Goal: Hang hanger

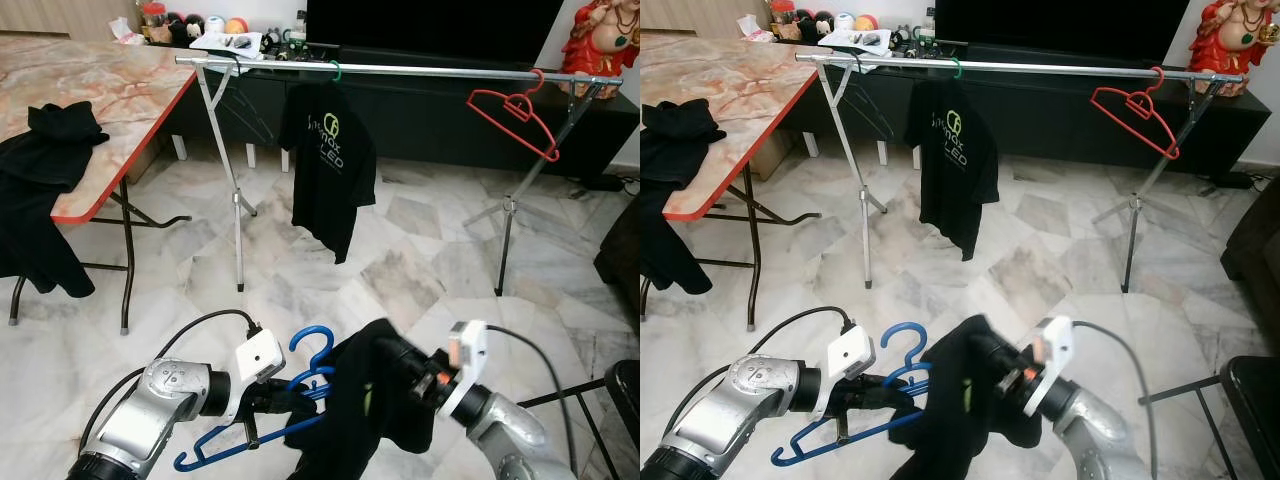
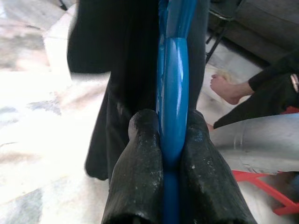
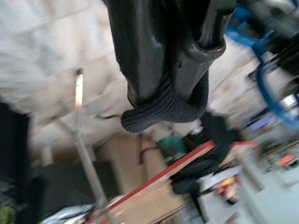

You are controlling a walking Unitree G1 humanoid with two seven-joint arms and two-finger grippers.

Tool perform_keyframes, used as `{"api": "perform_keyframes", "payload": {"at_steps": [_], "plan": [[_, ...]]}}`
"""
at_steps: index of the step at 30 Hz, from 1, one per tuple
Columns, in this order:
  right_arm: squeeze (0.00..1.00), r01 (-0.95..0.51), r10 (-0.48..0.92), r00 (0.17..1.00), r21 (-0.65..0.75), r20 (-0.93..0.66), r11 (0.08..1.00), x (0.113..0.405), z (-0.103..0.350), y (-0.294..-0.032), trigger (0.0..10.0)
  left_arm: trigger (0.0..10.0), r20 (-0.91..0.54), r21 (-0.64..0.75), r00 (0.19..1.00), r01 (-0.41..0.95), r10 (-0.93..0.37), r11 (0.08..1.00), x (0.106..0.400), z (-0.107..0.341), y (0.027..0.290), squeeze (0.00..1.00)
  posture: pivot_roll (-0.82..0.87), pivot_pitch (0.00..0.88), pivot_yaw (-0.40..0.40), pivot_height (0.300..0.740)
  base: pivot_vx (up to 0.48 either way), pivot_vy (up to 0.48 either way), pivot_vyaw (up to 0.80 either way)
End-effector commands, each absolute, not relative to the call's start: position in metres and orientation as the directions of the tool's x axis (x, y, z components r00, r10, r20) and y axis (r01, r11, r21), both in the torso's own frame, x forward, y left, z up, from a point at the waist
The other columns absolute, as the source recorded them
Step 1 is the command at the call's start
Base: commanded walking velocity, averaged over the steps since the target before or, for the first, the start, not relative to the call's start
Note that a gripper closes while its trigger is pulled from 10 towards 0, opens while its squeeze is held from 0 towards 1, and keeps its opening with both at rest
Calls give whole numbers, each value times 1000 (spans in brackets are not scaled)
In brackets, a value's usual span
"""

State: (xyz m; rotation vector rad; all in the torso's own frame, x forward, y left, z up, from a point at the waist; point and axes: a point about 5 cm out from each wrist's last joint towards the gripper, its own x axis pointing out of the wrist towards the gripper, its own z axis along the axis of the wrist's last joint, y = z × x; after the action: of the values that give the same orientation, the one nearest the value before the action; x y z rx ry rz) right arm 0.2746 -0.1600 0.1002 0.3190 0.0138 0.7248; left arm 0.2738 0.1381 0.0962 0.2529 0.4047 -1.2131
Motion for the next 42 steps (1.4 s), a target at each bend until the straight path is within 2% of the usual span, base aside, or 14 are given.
{"api": "perform_keyframes", "payload": {"at_steps": [1,4,14,18,20,22,25,26,27,33,35,36,39,42], "plan": [[0,-595,579,802,276,147,755,276,111,-168,0,0,-428,-29,308,935,-850,354,271,95,142,0,-18,127,-20,721,0,0,0],[0,-483,466,876,249,126,840,278,112,-183,0,0,-443,-32,343,917,-828,397,269,93,156,0,-21,130,-20,721,0,0,0],[0,-325,331,943,127,-32,937,276,95,-218,0,0,-407,-56,432,867,-804,494,267,115,205,0,-18,131,-21,721,0,0,0],[0,-204,211,976,105,-58,973,279,91,-231,0,0,-431,-44,487,830,-760,557,263,115,227,0,-15,129,-25,721,0,0,0],[0,-158,164,984,82,-76,984,281,87,-236,0,0,-435,-39,523,803,-733,595,262,113,235,0,-11,128,-27,721,0,0,0],[0,-56,63,994,84,-85,995,283,84,-244,0,0,-451,42,640,712,-623,701,267,107,251,0,-6,125,-29,721,0,0,0],[0,20,-11,997,109,-81,994,284,83,-247,0,157,-465,89,704,640,-536,763,268,93,255,0,-5,118,-28,721,0,0,0],[0,64,-54,995,124,-82,990,284,82,-248,0,3961,-472,110,736,596,-486,796,269,82,254,0,-7,115,-29,721,0,0,0],[0,99,-88,993,145,-84,984,284,80,-248,0,10000,-475,111,757,557,-448,823,268,71,252,0,-8,115,-29,721,0,0,0],[0,220,-209,975,199,-73,955,275,74,-247,0,10000,-498,75,816,377,-293,923,253,24,238,0,-12,101,-29,721,0,0,0],[0,252,-243,967,207,-70,945,271,71,-244,0,10000,-515,51,830,279,-214,959,246,6,236,0,-13,98,-29,721,0,0,0],[0,252,-244,968,204,-65,946,268,70,-238,0,10000,-550,44,827,169,-117,985,235,-12,238,0,-16,90,-26,721,0,0,0],[0,256,-250,967,196,-59,946,265,69,-231,0,10000,-611,41,791,82,-40,996,215,-34,240,0,-20,84,-23,721,0,0,0],[0,260,-259,966,184,-28,948,263,74,-226,0,10000,-715,103,692,-36,99,994,180,-62,249,0,-28,70,-14,721,0,0,0]]}}
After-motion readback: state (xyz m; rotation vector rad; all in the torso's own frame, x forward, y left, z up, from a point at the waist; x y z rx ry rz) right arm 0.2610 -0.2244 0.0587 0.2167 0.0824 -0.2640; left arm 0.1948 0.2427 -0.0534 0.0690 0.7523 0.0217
